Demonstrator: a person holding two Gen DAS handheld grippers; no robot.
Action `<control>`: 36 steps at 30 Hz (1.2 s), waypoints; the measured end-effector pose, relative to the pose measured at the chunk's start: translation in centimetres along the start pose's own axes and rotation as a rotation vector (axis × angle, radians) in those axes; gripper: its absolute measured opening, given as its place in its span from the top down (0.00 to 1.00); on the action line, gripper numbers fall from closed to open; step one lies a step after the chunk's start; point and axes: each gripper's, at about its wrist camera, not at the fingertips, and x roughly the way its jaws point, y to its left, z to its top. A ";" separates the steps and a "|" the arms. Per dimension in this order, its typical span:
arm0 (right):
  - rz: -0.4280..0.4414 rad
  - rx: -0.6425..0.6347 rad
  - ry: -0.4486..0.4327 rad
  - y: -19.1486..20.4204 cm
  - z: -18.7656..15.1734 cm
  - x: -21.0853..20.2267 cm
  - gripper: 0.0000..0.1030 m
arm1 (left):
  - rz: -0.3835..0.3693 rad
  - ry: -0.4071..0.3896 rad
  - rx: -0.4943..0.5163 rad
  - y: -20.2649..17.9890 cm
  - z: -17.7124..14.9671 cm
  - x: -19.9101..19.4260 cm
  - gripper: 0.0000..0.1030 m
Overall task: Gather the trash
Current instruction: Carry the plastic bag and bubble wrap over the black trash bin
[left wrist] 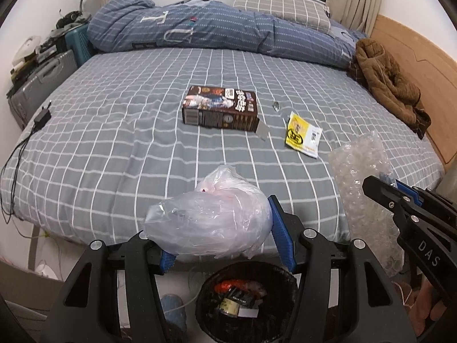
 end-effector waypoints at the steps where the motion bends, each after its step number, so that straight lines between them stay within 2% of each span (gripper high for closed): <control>1: 0.002 0.003 0.002 0.2 -0.6 -0.2 0.83 | 0.001 0.002 -0.002 0.1 -0.5 -0.2 0.47; 18: 0.002 0.007 0.078 1.9 -7.6 0.0 0.83 | -0.002 0.070 -0.026 1.2 -8.1 0.0 0.47; 36: 0.020 0.040 0.214 1.0 -15.9 5.8 0.83 | -0.029 0.183 -0.035 2.6 -15.7 5.9 0.47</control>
